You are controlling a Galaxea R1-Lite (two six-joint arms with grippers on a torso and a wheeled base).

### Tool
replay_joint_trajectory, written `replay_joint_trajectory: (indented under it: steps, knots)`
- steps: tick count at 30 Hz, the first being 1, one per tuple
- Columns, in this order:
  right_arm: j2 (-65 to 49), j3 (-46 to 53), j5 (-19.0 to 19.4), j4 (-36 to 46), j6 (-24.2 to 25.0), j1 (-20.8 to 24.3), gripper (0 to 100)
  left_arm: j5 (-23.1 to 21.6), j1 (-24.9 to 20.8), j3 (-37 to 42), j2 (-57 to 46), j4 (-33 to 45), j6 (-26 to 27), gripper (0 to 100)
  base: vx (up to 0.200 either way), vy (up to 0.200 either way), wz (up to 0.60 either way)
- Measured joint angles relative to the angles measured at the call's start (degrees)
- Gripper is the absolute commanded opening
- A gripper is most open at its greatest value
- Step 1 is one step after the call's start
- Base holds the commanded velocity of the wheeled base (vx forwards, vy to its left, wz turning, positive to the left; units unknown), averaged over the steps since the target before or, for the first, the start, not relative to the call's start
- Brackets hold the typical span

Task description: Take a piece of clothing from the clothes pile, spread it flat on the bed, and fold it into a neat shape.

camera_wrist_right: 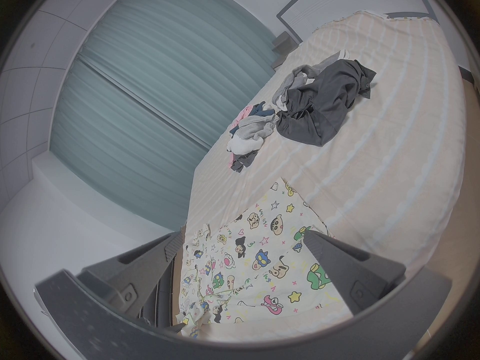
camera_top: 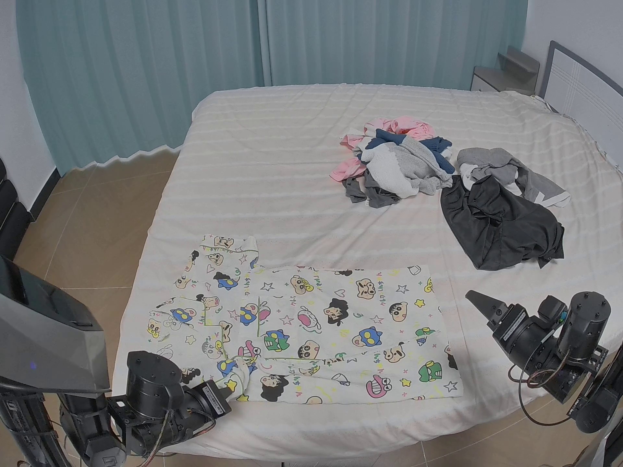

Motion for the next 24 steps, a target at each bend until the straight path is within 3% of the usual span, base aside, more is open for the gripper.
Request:
replay_joint_trajectory:
  steps: [6,7,17,24]
  knots:
    - [-0.1,0.0,0.0,0.0,0.0,0.0,100,-0.8,0.1,0.0,3.9,-1.5,0.4,0,0.000,0.000,0.00]
    - [-0.1,0.0,0.0,0.0,0.0,0.0,100,-1.0,0.1,0.0,4.3,-1.6,0.6,100,0.000,0.000,0.00]
    - [0.2,0.0,0.0,0.0,0.1,0.0,100,-1.1,0.6,0.0,4.4,-2.0,1.0,100,0.000,0.000,0.00]
    - [0.2,0.0,0.0,0.0,0.1,0.0,100,-1.9,3.8,0.0,-4.2,0.6,2.8,100,0.000,0.000,0.00]
